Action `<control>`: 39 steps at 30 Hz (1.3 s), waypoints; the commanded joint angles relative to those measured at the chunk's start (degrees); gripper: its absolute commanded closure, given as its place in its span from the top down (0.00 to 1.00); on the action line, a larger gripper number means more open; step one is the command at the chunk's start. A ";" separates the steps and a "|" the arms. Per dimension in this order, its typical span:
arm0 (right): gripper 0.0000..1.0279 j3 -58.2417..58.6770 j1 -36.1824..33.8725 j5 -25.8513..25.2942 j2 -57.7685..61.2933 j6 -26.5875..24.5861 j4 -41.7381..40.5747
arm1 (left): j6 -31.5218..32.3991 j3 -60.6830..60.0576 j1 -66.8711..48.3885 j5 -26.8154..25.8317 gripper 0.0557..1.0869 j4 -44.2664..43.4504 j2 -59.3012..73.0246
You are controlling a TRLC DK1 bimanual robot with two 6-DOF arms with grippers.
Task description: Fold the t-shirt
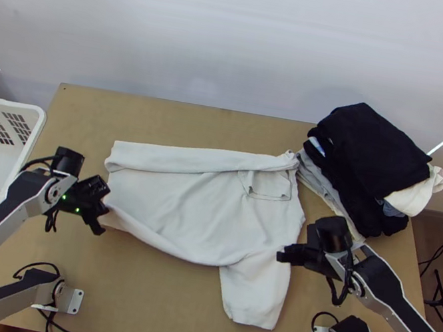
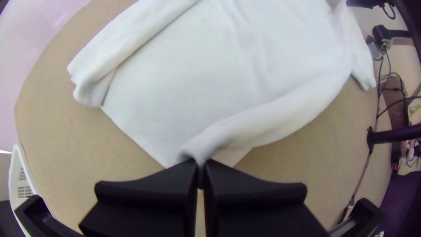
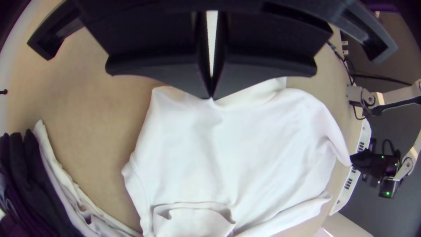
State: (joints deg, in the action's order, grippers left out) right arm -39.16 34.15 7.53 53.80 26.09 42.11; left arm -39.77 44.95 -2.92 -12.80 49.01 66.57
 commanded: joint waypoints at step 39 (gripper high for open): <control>0.03 -14.02 -12.18 -4.98 26.88 4.50 -29.98 | 12.87 17.81 3.71 0.32 0.03 -4.81 19.83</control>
State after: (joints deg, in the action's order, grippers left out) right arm -51.75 22.28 3.86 78.43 29.74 15.68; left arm -30.68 59.13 0.51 -13.21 45.23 82.83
